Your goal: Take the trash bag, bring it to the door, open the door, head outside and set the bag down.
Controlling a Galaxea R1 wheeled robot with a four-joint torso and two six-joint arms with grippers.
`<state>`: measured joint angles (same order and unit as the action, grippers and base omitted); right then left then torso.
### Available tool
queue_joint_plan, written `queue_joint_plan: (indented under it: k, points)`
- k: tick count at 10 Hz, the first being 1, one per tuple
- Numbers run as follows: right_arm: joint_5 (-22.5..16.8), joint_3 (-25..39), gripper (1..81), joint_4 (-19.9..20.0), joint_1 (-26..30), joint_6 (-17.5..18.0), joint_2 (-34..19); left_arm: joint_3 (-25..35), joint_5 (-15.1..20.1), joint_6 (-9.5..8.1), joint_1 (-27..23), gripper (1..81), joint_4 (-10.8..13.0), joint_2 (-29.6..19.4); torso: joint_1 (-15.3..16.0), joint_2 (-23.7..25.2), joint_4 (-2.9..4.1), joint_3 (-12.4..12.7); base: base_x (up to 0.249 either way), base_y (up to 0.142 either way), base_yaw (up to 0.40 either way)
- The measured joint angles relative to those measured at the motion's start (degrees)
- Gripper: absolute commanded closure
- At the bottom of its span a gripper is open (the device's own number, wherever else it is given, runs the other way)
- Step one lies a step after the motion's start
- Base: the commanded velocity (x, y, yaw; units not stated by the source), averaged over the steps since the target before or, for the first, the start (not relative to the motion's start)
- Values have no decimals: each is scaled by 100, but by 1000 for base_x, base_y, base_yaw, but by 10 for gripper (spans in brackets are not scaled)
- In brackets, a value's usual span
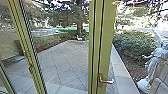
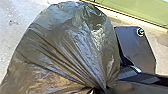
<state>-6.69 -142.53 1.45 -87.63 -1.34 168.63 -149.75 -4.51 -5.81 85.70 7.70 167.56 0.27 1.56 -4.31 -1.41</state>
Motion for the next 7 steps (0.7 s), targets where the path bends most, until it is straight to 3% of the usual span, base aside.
queue_joint_plan:
  k: [7]
  points:
    - [-2,-13,10,6,2,0,-2,-20,22,-27,-30,811,-22,-13,0,2,0,0,0,0,0]
